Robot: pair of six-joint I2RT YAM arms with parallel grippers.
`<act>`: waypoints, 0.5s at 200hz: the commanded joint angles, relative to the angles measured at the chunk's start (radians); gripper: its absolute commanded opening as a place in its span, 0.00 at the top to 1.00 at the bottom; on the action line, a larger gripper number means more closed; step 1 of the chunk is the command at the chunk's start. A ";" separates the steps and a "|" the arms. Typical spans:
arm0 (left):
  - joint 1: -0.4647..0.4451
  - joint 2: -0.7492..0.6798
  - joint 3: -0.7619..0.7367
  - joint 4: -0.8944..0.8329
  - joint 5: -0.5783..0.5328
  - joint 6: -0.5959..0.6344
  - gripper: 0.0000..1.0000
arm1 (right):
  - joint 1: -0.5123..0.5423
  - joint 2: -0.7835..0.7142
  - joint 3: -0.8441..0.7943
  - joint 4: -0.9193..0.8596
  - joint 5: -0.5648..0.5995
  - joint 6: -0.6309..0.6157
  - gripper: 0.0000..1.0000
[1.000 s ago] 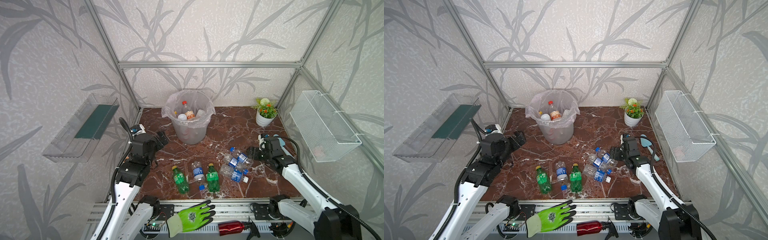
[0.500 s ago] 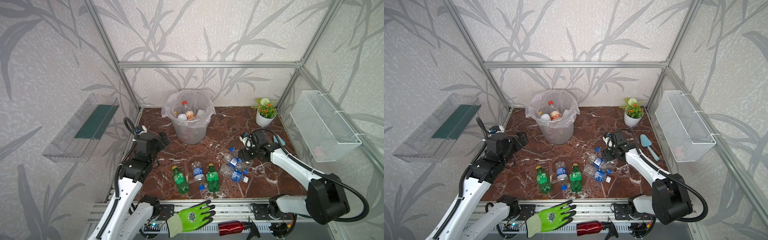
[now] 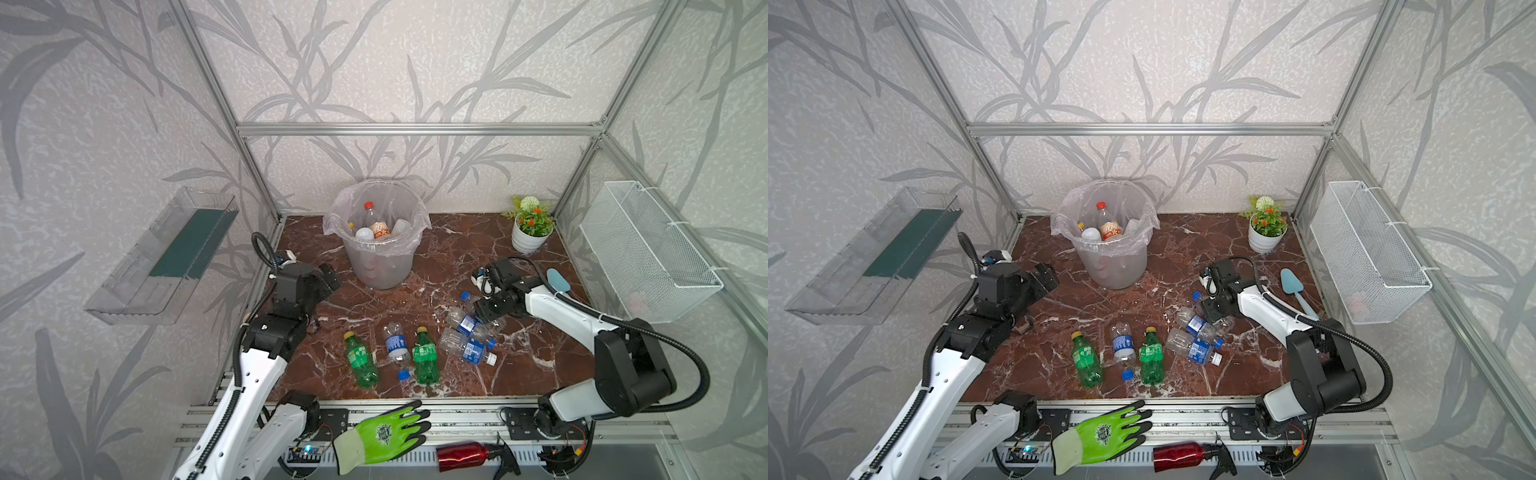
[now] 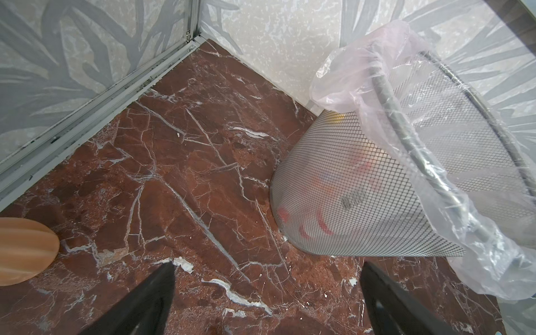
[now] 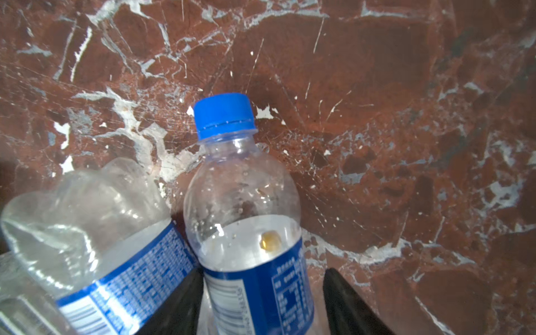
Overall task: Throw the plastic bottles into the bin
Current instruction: 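Grasp a blue-capped water bottle with the right gripper while the left gripper withdraws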
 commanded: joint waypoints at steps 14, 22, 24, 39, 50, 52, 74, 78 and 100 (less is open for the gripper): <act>-0.004 -0.003 0.015 -0.005 -0.031 0.021 0.01 | 0.009 0.086 0.079 -0.077 0.071 0.004 0.37; -0.004 -0.004 0.014 -0.007 -0.034 0.021 0.01 | 0.009 0.099 0.087 -0.078 0.074 0.005 0.37; -0.004 -0.004 0.014 -0.007 -0.035 0.022 0.01 | 0.009 0.102 0.088 -0.076 0.077 0.006 0.37; -0.004 -0.008 0.007 -0.012 -0.039 0.020 0.01 | 0.009 0.125 0.104 -0.075 0.078 0.007 0.37; -0.004 -0.009 0.001 -0.013 -0.042 0.015 0.01 | 0.009 0.142 0.119 -0.079 0.080 0.009 0.37; -0.004 -0.009 -0.001 -0.013 -0.041 0.015 0.01 | 0.009 0.146 0.121 -0.080 0.081 0.009 0.37; -0.004 -0.010 -0.007 -0.016 -0.045 0.008 0.01 | 0.009 0.169 0.146 -0.089 0.085 0.010 0.39; -0.004 -0.010 -0.007 -0.016 -0.047 0.008 0.01 | 0.009 0.171 0.148 -0.089 0.084 0.012 0.41; -0.004 -0.015 -0.007 -0.019 -0.056 0.009 0.01 | 0.009 0.155 0.146 -0.066 0.074 0.017 0.45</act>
